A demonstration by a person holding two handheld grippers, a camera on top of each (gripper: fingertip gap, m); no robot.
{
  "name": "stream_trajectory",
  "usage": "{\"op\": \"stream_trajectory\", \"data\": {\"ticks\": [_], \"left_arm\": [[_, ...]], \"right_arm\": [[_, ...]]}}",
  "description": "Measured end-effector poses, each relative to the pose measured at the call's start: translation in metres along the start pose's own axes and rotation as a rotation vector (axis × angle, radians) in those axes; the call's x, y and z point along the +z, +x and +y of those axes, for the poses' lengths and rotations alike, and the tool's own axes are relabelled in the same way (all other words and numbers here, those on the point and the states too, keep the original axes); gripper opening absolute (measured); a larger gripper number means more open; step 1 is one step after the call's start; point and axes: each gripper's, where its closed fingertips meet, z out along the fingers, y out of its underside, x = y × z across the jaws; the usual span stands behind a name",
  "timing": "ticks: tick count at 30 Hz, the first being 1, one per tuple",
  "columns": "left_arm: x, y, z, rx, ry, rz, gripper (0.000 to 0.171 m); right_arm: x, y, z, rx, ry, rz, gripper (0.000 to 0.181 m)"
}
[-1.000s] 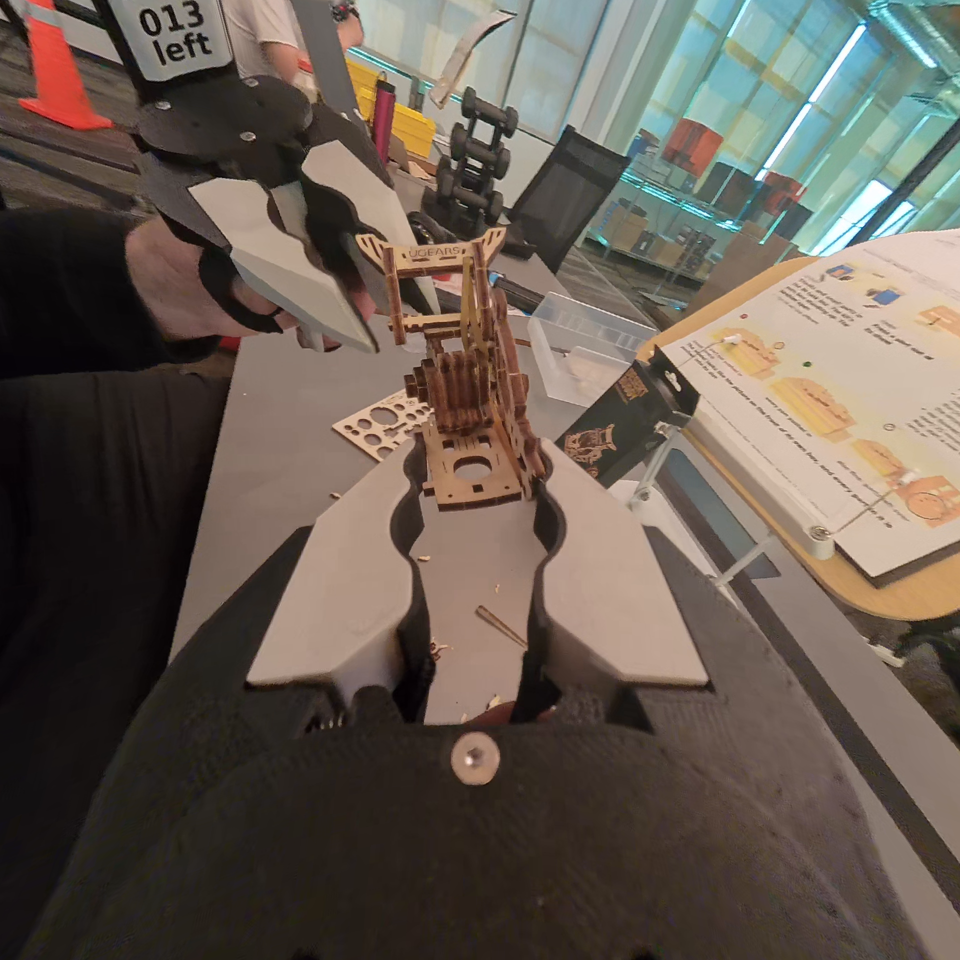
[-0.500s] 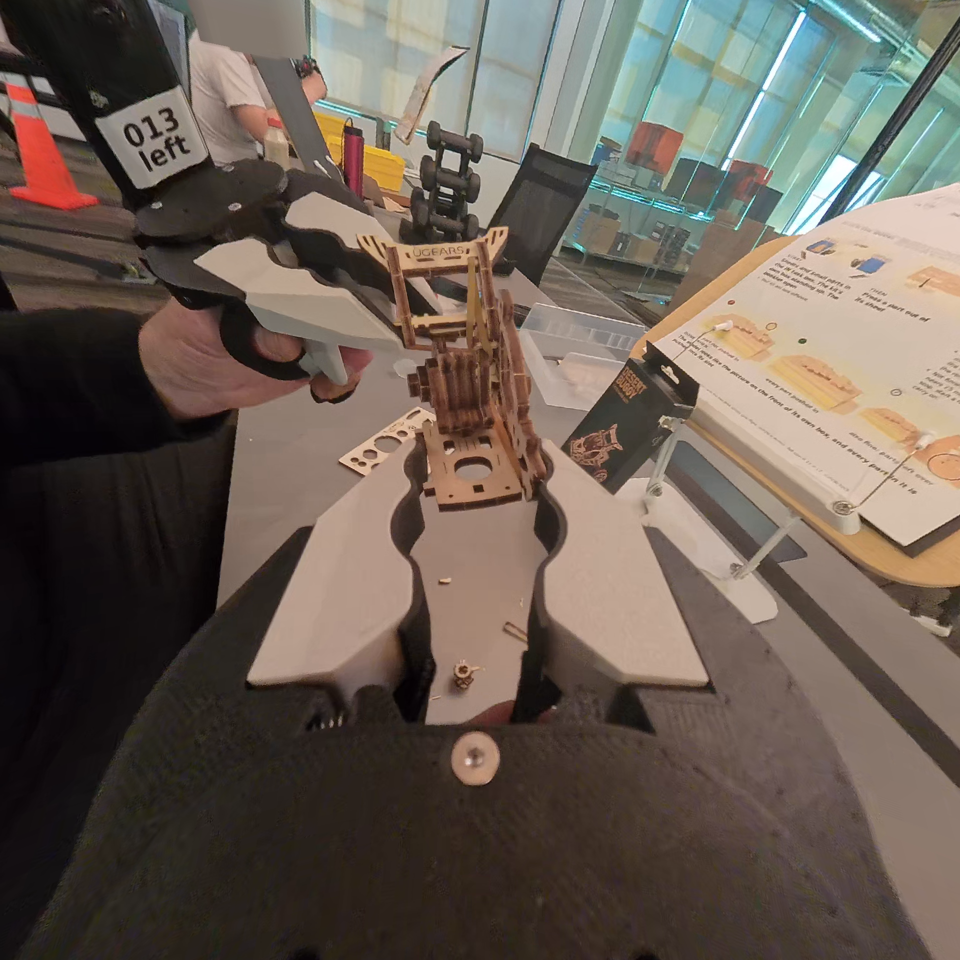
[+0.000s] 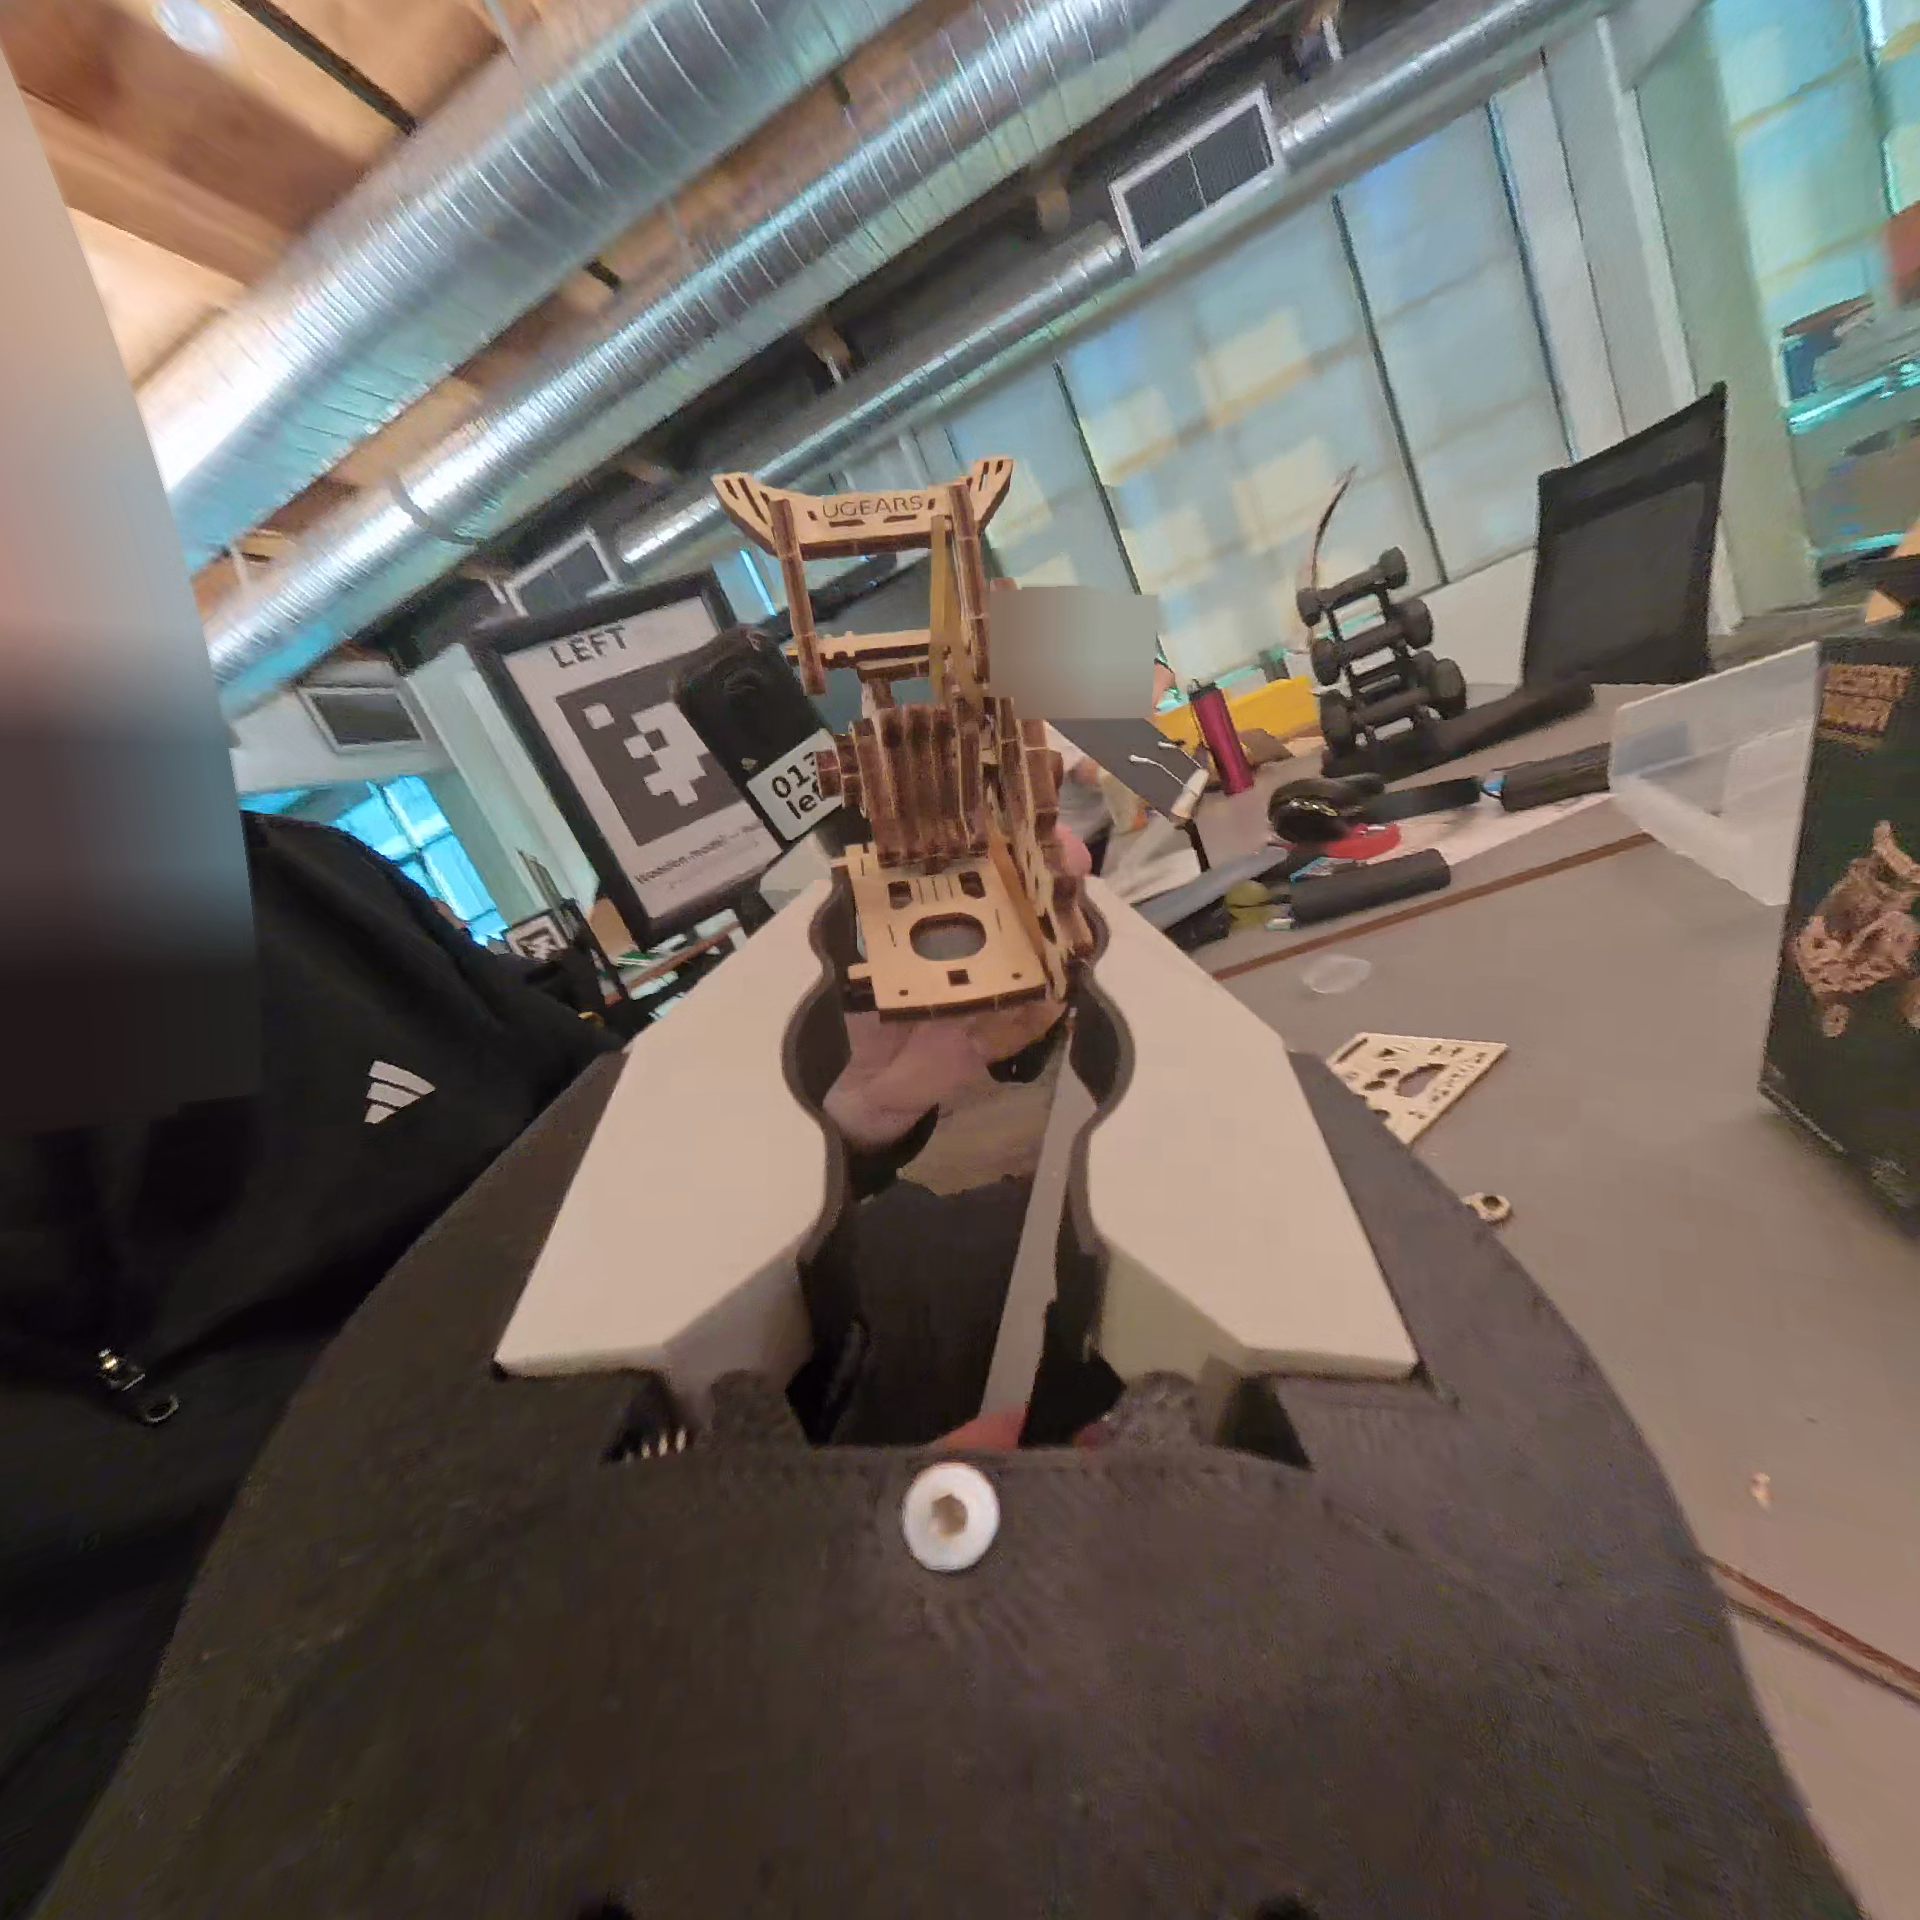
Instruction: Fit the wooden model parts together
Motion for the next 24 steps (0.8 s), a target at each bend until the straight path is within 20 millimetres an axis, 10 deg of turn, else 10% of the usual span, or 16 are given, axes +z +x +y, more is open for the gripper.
{"op": "stream_trajectory", "data": {"ticks": [24], "left_arm": [[0.017,0.02,-0.02,0.085,-0.016,-0.053,0.049]], "right_arm": [[0.004,-0.027,0.002,0.022,0.149,-0.313,0.038]]}}
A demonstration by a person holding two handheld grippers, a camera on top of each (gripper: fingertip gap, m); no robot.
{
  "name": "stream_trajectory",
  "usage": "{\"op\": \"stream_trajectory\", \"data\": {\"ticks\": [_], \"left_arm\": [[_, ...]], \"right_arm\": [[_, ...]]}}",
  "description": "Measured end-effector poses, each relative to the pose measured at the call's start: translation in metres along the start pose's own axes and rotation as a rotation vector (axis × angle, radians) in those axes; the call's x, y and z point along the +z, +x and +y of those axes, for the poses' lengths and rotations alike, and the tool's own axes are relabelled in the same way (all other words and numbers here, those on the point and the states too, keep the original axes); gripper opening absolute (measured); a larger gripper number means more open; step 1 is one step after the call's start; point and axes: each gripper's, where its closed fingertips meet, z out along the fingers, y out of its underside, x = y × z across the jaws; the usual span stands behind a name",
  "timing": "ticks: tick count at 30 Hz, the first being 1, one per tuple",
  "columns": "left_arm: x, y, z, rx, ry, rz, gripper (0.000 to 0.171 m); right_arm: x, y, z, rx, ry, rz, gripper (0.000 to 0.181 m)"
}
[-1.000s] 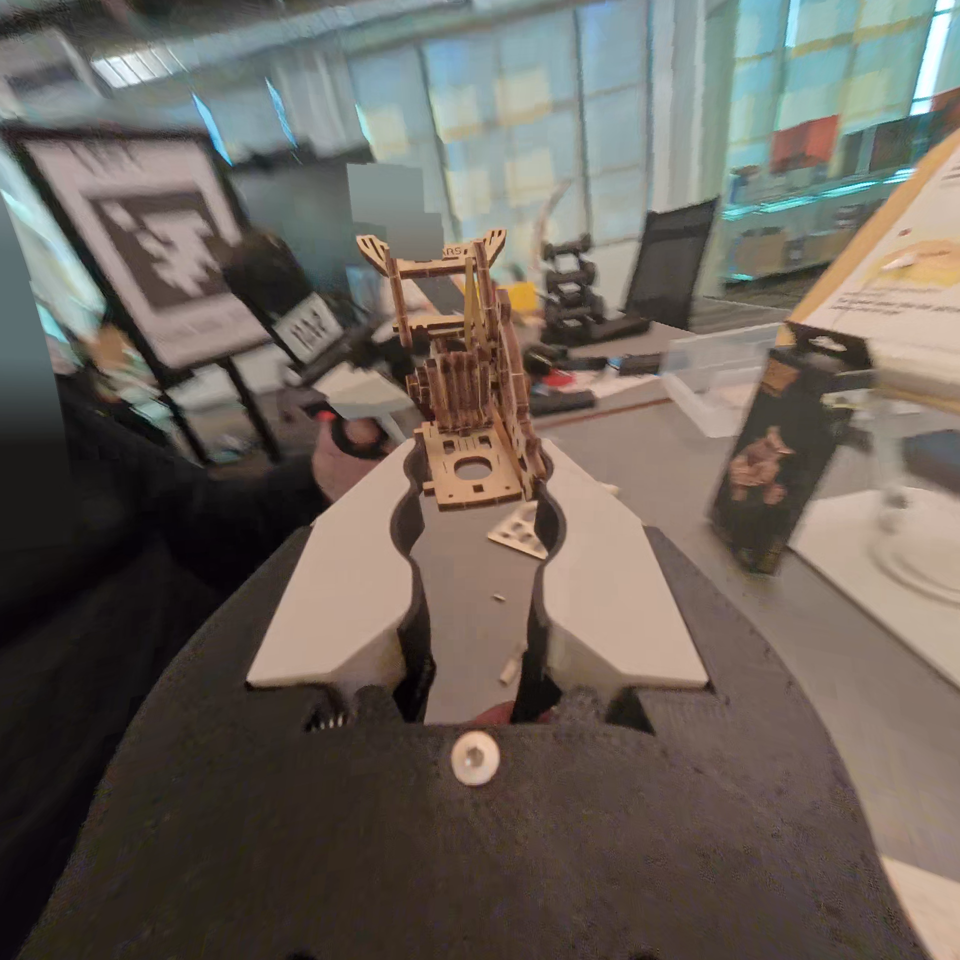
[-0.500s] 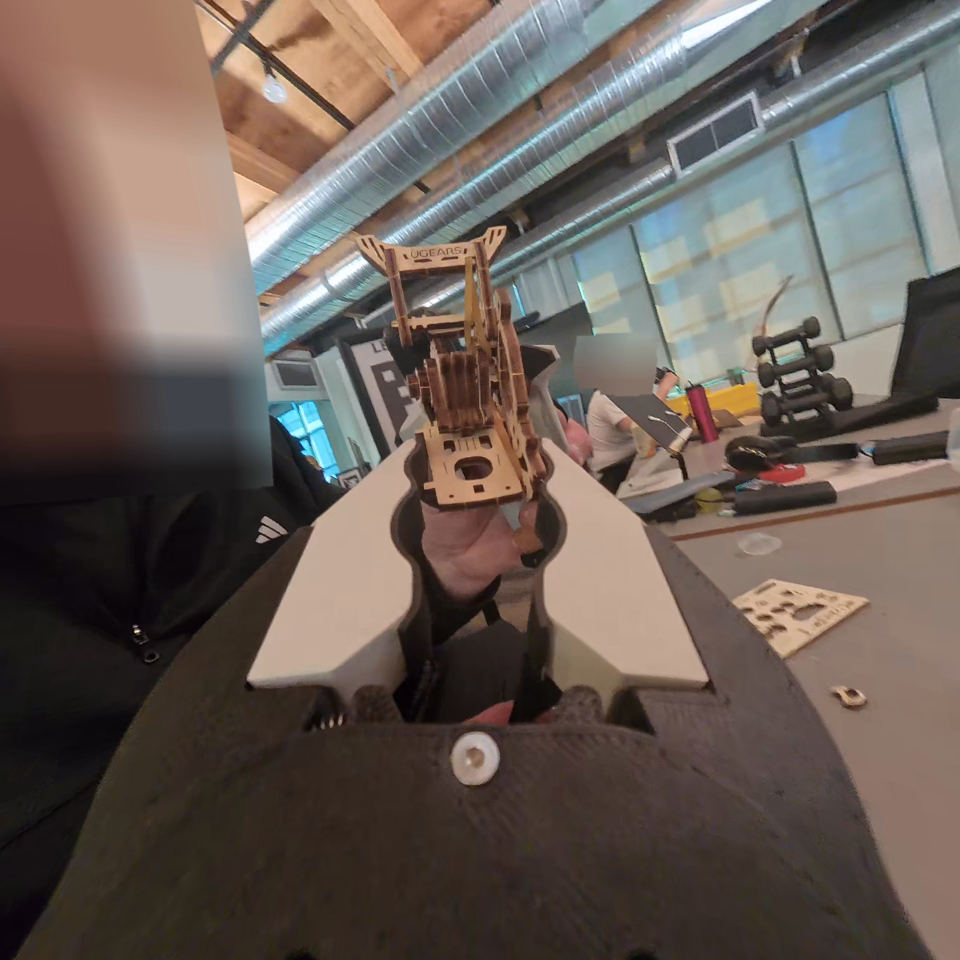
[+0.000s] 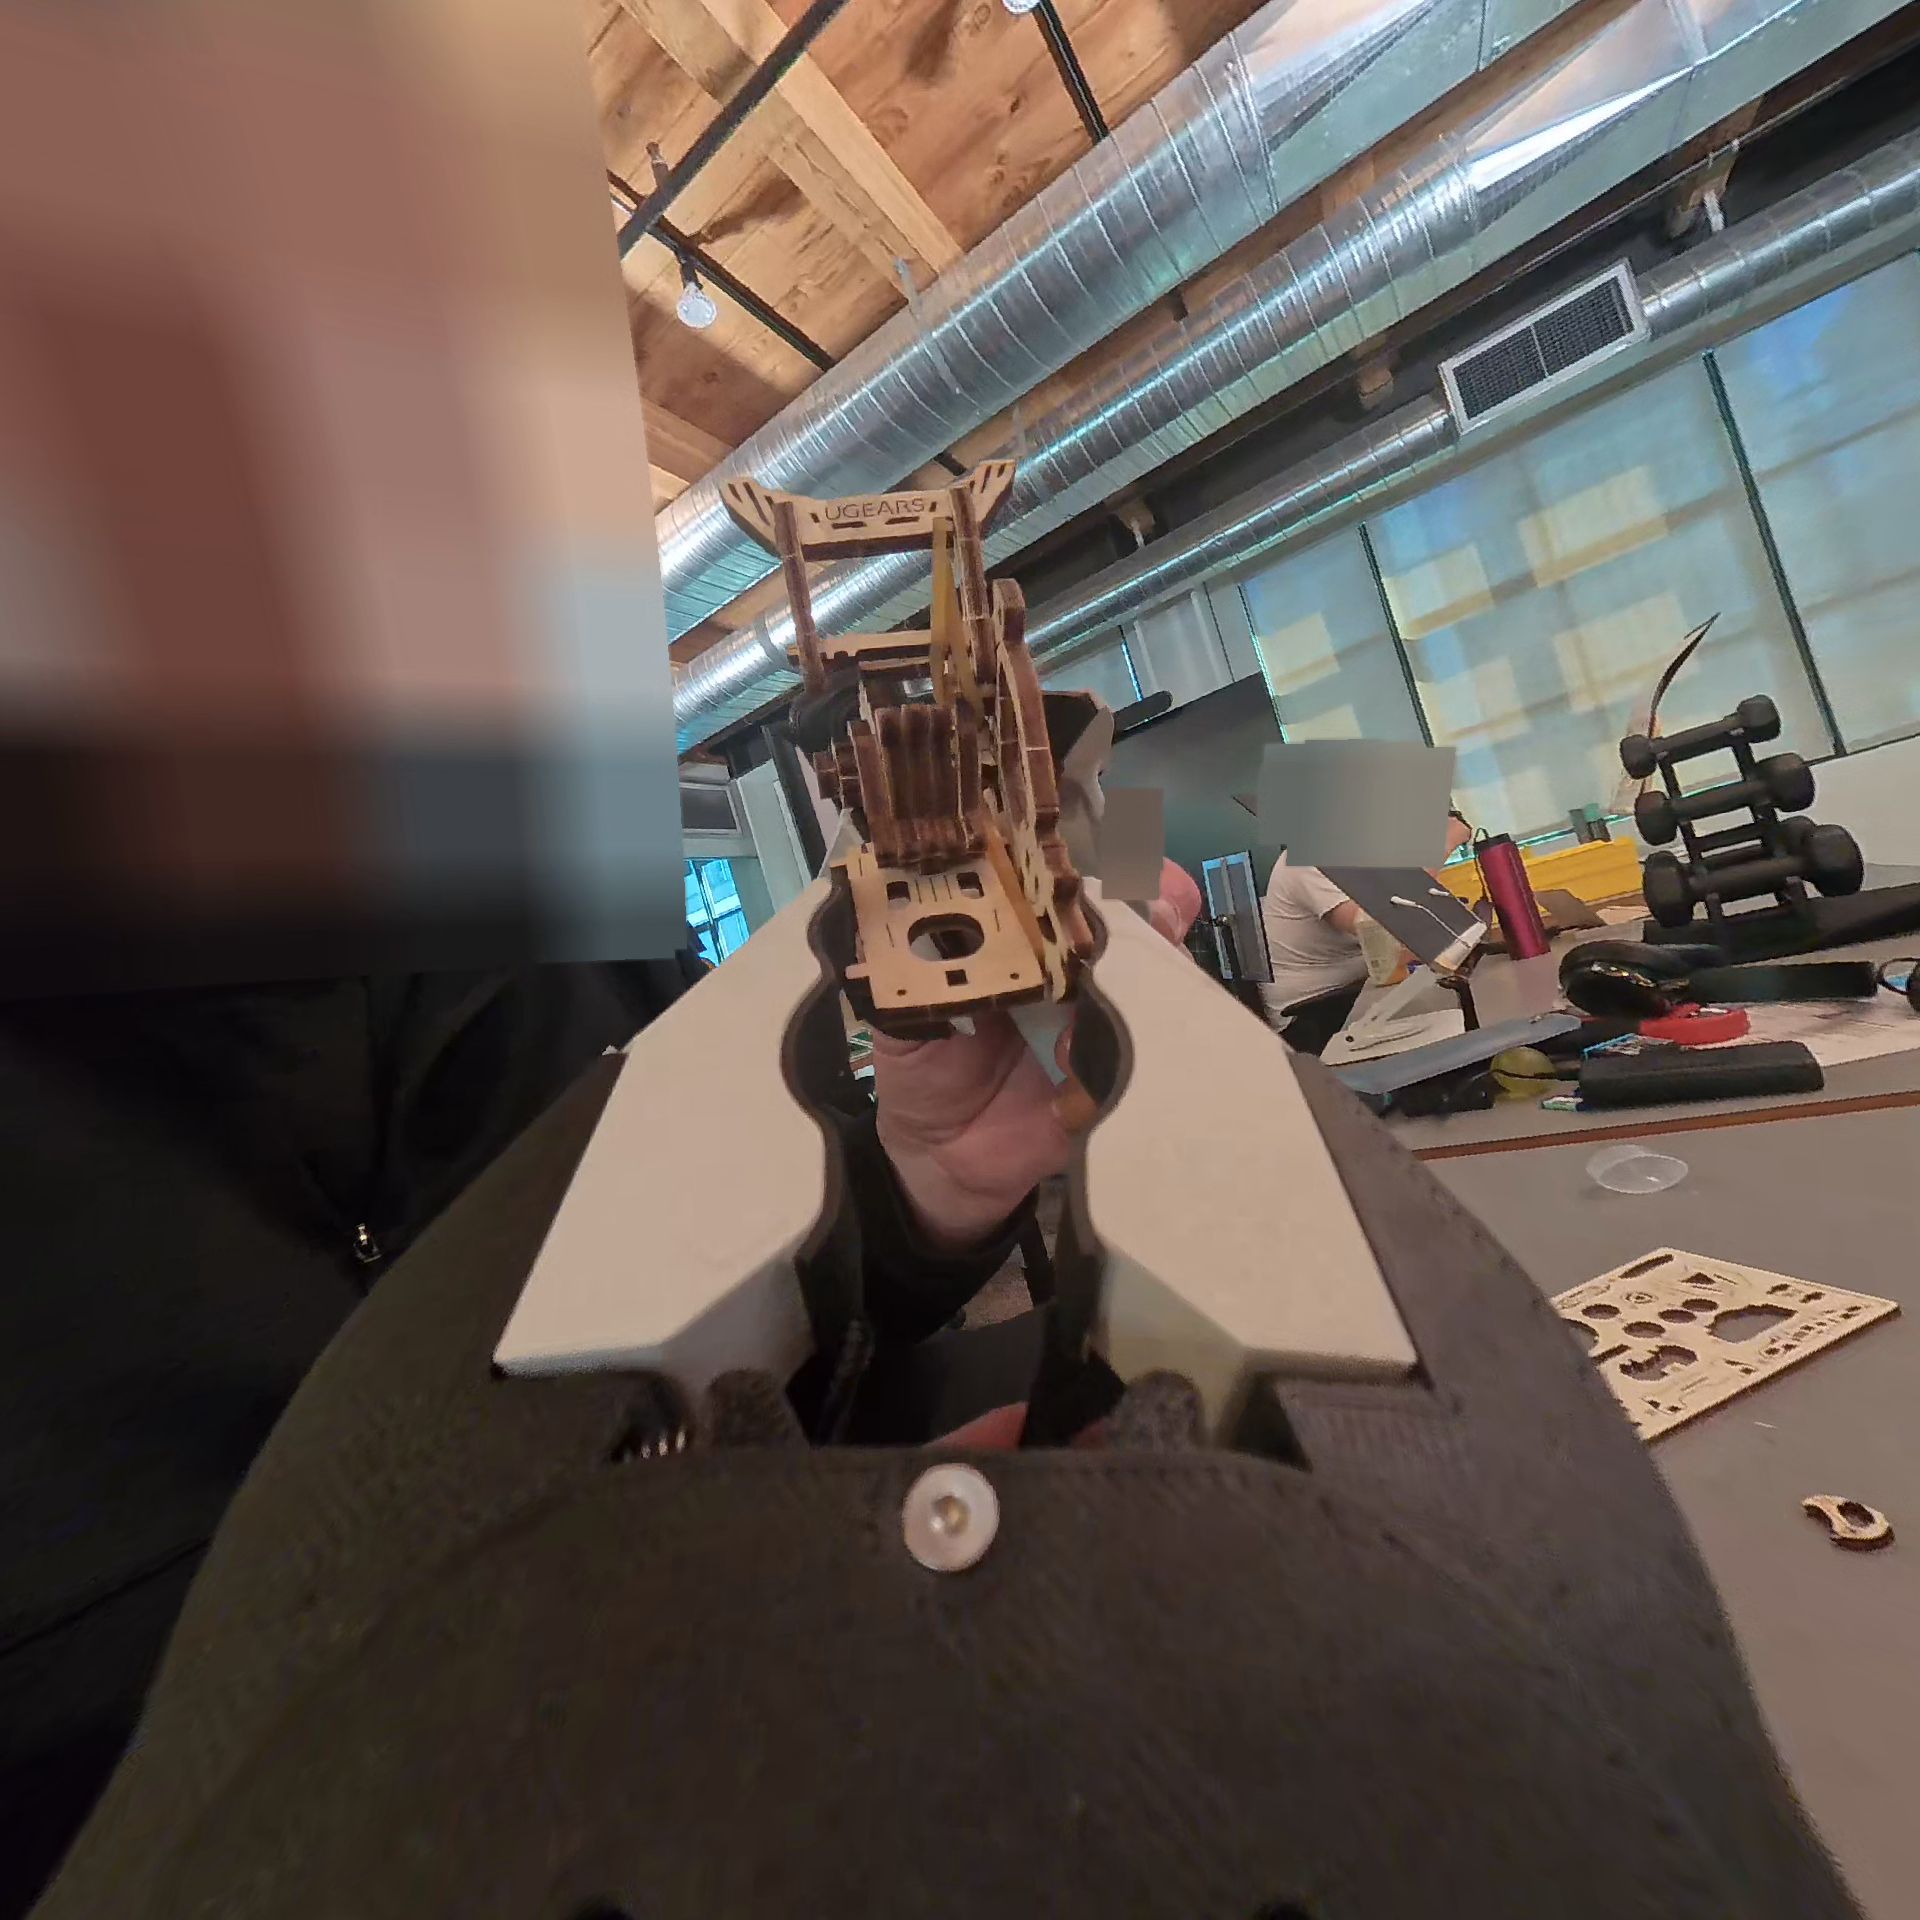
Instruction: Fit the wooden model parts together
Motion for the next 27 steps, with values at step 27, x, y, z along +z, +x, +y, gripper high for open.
{"op": "stream_trajectory", "data": {"ticks": [27], "left_arm": [[-0.049,-0.039,0.032,-0.343,0.223,0.148,0.027]], "right_arm": [[0.028,0.032,0.014,0.059,-0.143,0.196,0.037]]}}
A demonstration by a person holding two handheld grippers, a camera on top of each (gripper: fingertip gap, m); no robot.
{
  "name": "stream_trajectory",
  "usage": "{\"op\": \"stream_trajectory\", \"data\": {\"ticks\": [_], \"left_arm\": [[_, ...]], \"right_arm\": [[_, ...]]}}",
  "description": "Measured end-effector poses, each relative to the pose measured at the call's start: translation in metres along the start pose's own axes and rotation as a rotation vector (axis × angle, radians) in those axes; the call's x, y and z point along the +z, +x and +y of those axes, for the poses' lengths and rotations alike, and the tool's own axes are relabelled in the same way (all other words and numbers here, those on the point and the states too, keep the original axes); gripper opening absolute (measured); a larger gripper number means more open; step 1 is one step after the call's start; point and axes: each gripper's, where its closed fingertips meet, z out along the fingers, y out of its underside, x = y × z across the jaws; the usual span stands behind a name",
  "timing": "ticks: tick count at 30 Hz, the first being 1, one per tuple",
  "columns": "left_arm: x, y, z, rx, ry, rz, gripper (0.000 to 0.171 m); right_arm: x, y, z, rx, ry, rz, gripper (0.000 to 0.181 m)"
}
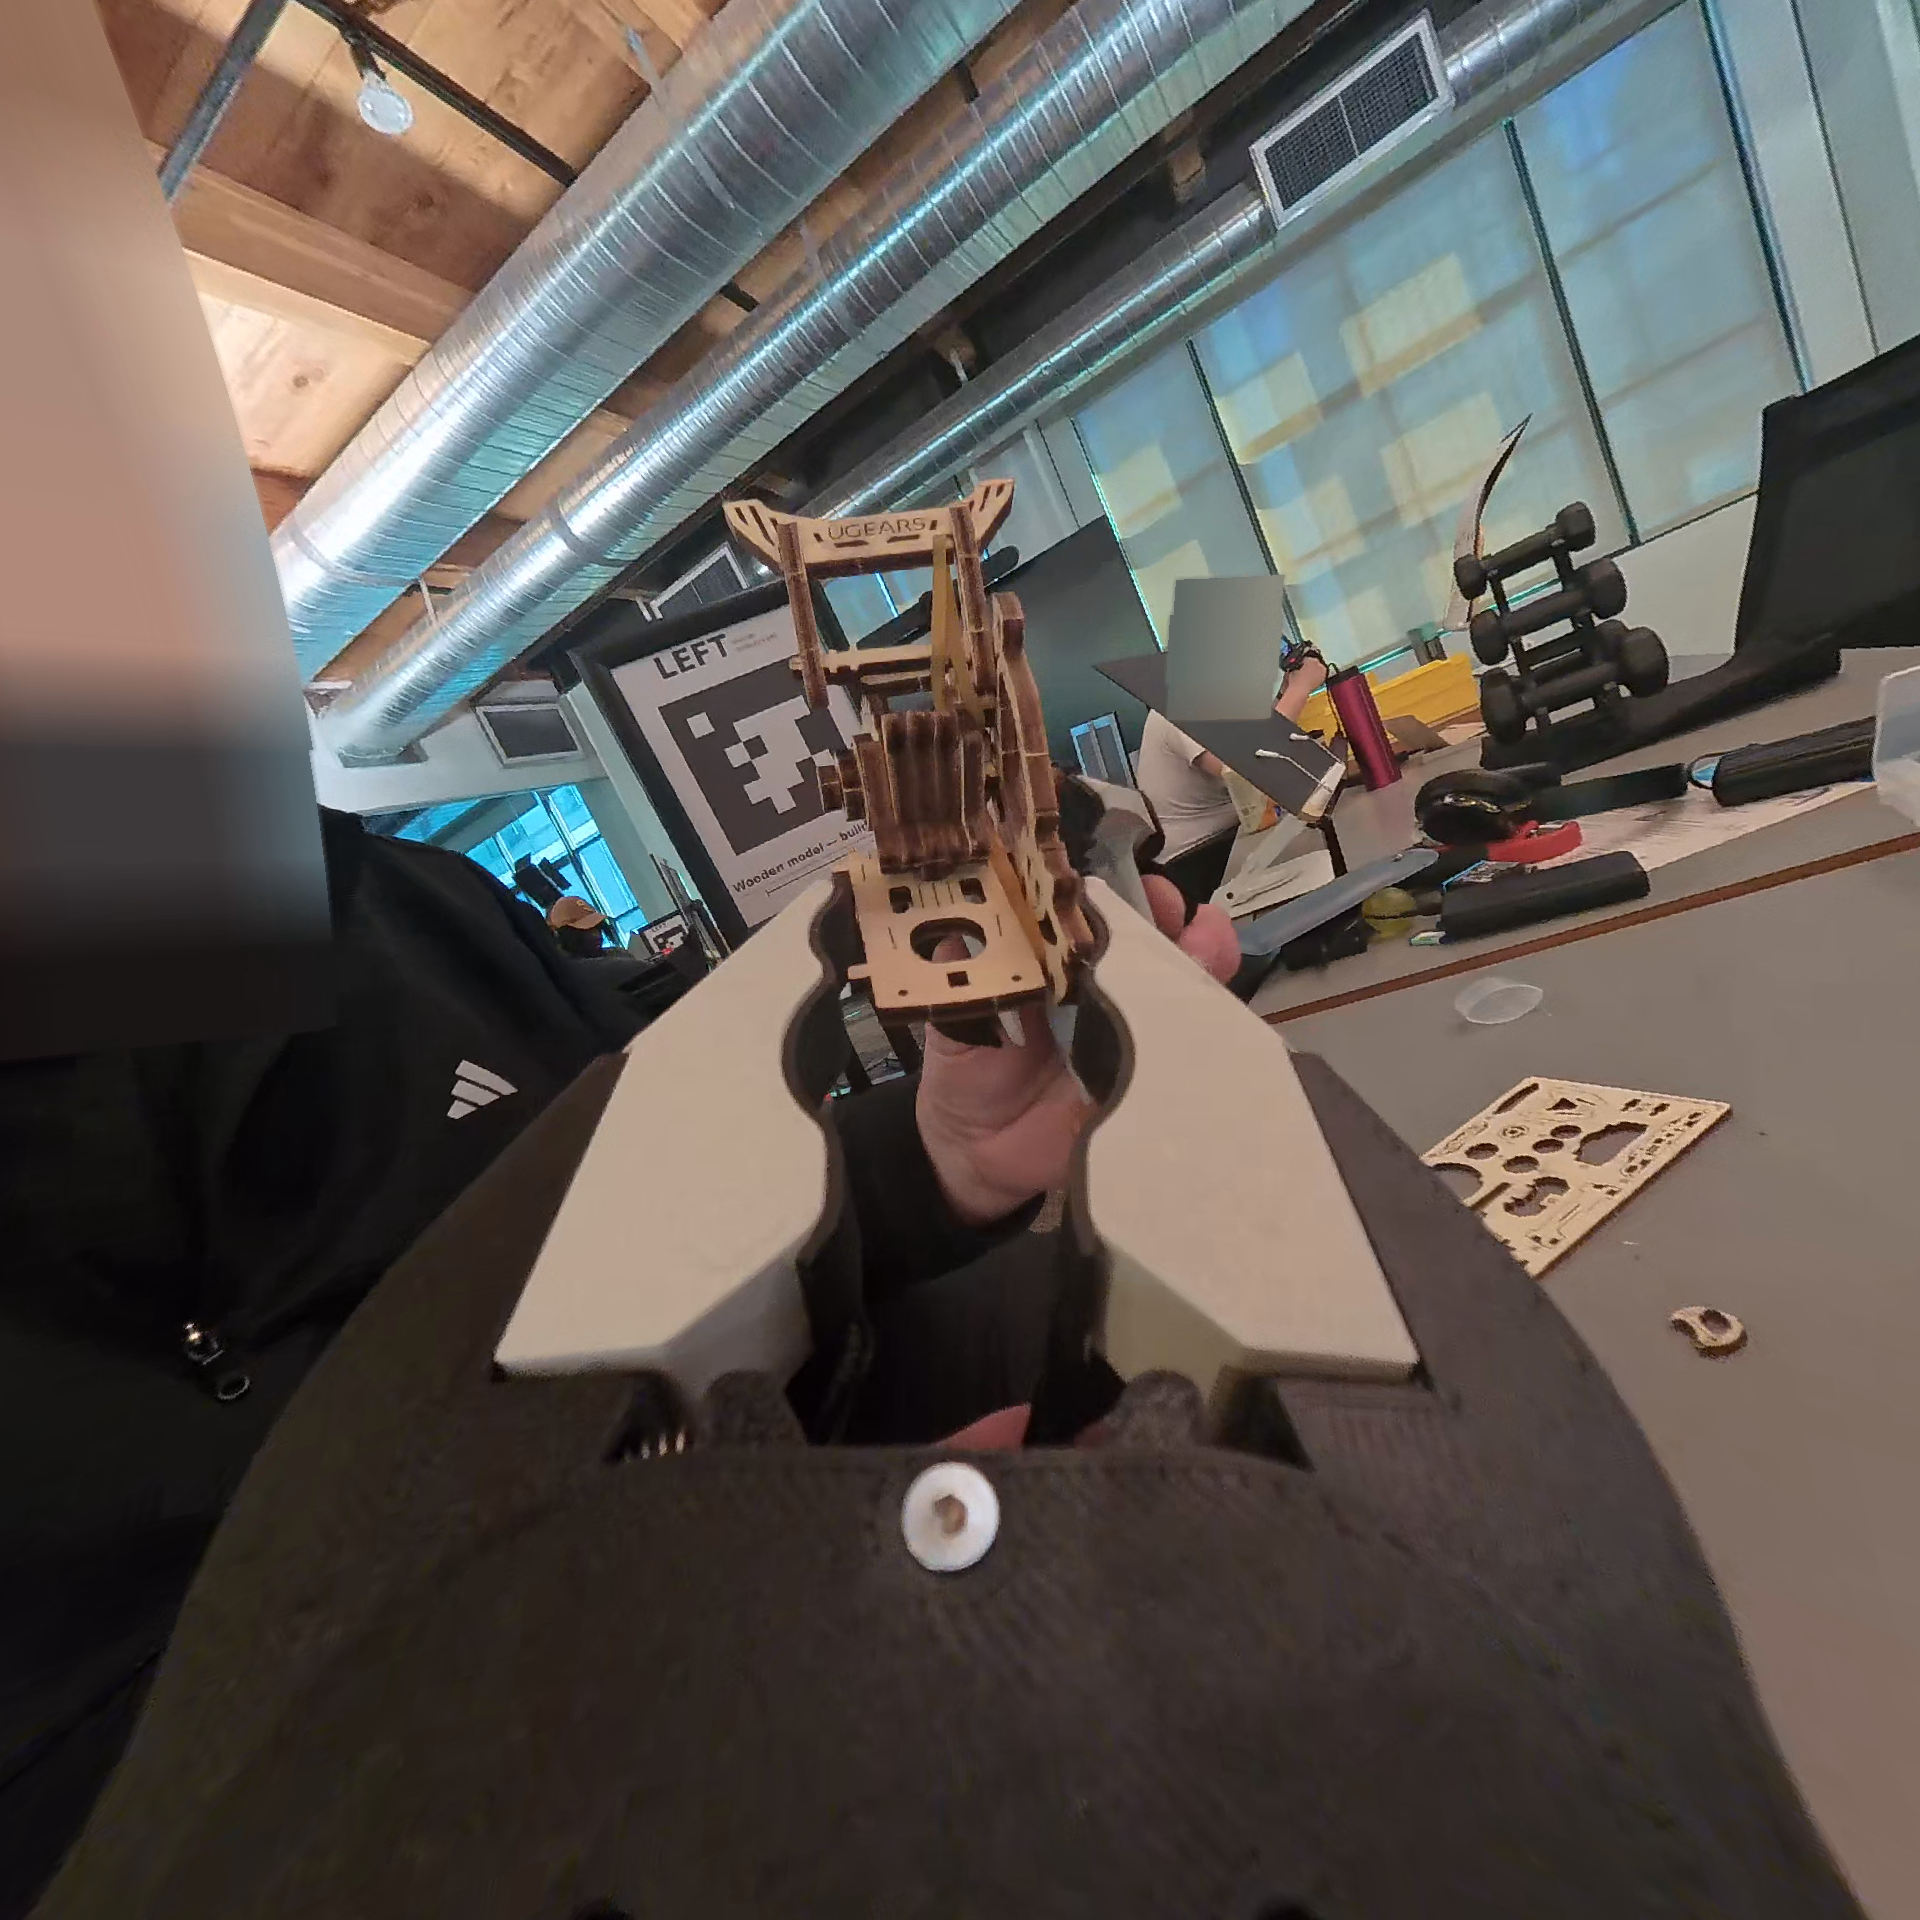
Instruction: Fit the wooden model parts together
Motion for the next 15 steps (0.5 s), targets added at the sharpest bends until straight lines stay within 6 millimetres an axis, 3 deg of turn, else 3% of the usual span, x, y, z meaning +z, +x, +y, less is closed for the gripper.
{"op": "stream_trajectory", "data": {"ticks": [3,10,13,15], "left_arm": [[-0.003,-0.003,-0.005,-0.008,0.038,-0.015,0.018],[-0.014,-0.009,-0.01,-0.048,0.098,-0.025,0.017],[-0.022,-0.019,-0.013,-0.135,0.171,-0.017,0.016],[-0.029,-0.028,-0.015,-0.194,0.221,-0.018,0.017]], "right_arm": [[0.008,0.001,0.005,0.006,-0.016,0.003,0.038],[0.019,0.006,0.009,0.0,-0.018,0.01,0.038],[0.023,0.011,0.006,0.003,-0.004,0.035,0.056],[0.023,0.015,0.007,-0.01,-0.018,0.066,0.057]]}}
